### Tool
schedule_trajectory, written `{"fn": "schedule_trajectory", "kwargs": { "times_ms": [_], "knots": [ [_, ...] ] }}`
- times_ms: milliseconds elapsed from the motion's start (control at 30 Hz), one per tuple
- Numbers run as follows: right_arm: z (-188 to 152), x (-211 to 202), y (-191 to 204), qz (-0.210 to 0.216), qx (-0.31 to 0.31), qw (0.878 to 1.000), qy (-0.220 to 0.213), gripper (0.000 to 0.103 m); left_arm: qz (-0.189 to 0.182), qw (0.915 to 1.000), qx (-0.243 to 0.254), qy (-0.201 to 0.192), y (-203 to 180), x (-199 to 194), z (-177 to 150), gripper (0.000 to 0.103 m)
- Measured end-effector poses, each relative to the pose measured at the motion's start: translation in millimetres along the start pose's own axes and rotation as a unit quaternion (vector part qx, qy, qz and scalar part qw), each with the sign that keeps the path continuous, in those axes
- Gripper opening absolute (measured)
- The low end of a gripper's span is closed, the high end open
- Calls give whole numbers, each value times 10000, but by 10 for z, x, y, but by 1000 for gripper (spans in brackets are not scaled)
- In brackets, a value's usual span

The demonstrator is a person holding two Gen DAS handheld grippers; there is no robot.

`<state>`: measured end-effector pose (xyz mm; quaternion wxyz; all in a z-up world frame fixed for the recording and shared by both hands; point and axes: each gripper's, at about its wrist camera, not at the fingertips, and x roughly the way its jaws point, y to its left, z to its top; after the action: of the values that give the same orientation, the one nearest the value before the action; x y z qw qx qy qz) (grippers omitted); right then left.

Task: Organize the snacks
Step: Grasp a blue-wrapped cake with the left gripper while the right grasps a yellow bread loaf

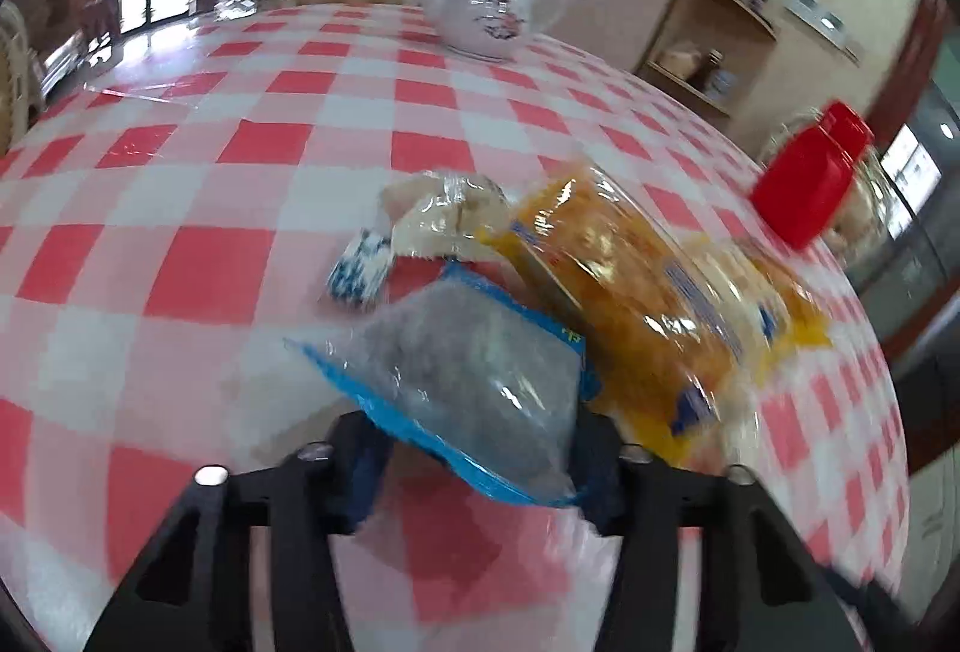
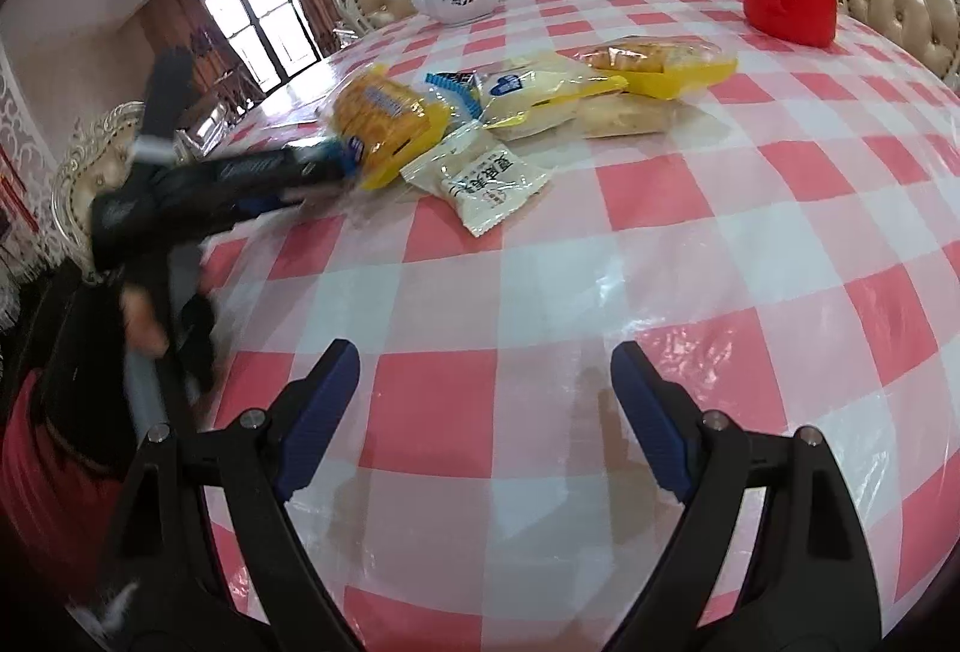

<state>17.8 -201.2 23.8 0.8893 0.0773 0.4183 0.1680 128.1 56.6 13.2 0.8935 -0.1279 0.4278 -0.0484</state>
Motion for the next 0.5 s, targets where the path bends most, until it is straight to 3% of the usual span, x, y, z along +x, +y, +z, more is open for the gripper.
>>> {"fn": "schedule_trajectory", "kwargs": {
  "times_ms": [167, 233, 333, 433, 500],
  "knots": [
    [3, -16, 31, -2, -90, 9999, -61, 87, -164, 9994, -296, 55, 306, -345, -300, 48],
    [3, -26, 71, -17, -196, 9997, -131, 87, -174, 9983, -560, -58, 452, -466, -383, 55],
    [57, 27, 232, -178, -619, 9976, -262, 87, -41, 9901, -1337, -434, 736, -639, -370, 71],
    [244, 177, 511, -449, -1300, 9900, -320, 87, -150, 9754, -1890, -1123, 951, -876, -349, 84],
    [442, 295, 716, -527, -1728, 9829, -368, 87, -162, 9700, -1998, -1377, 1005, -943, -342, 84]
  ]
}}
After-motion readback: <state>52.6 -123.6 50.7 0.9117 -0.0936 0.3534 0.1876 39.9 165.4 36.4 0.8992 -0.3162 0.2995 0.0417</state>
